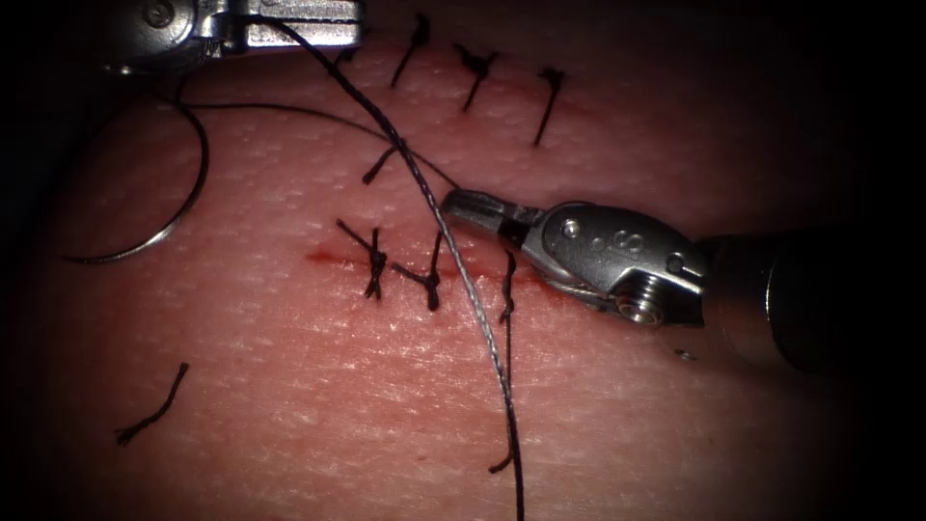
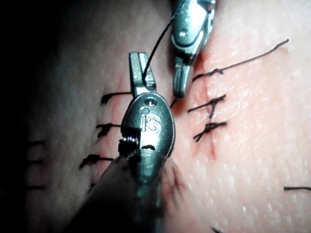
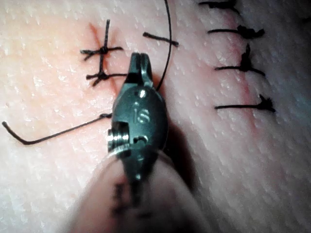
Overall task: Wound Closure
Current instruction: With the left hand, loop the suture once clockwise around the right gripper.
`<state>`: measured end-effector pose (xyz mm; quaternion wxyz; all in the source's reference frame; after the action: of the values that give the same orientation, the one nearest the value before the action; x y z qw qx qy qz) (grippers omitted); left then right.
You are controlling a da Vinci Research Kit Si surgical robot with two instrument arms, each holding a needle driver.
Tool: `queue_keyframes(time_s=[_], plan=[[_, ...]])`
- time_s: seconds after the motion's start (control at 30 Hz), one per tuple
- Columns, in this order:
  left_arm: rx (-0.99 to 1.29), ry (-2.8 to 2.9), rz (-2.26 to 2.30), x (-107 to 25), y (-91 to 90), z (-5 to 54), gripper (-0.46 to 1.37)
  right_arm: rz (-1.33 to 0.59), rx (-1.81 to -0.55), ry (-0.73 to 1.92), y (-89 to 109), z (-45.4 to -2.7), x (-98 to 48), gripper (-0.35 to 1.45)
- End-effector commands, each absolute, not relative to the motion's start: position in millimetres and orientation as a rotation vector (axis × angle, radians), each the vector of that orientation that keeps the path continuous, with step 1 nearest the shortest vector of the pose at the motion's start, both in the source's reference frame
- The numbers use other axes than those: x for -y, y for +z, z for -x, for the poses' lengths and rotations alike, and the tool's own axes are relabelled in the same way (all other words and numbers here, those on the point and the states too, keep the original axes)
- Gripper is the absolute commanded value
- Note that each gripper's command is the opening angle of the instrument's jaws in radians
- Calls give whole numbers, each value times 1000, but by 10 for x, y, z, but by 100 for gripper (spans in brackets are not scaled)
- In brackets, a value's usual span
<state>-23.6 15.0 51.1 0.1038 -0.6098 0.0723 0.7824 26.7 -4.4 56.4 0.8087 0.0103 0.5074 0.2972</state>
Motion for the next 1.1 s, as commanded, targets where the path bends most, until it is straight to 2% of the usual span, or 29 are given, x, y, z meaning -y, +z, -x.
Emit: queue_keyframes(time_s=[0.03, 0.53, 1.1], plan=[[-208, 2310, 1802, -150, 511, 236, -35, -18, -1084, 638, 563, -267, 44, -35], [-197, 2303, 1810, -151, 503, 238, -35, -33, -1094, 629, 560, -270, 47, -35], [-124, 2322, 1900, -116, 456, 278, -35, -119, -1120, 579, 561, -297, 44, -35]])
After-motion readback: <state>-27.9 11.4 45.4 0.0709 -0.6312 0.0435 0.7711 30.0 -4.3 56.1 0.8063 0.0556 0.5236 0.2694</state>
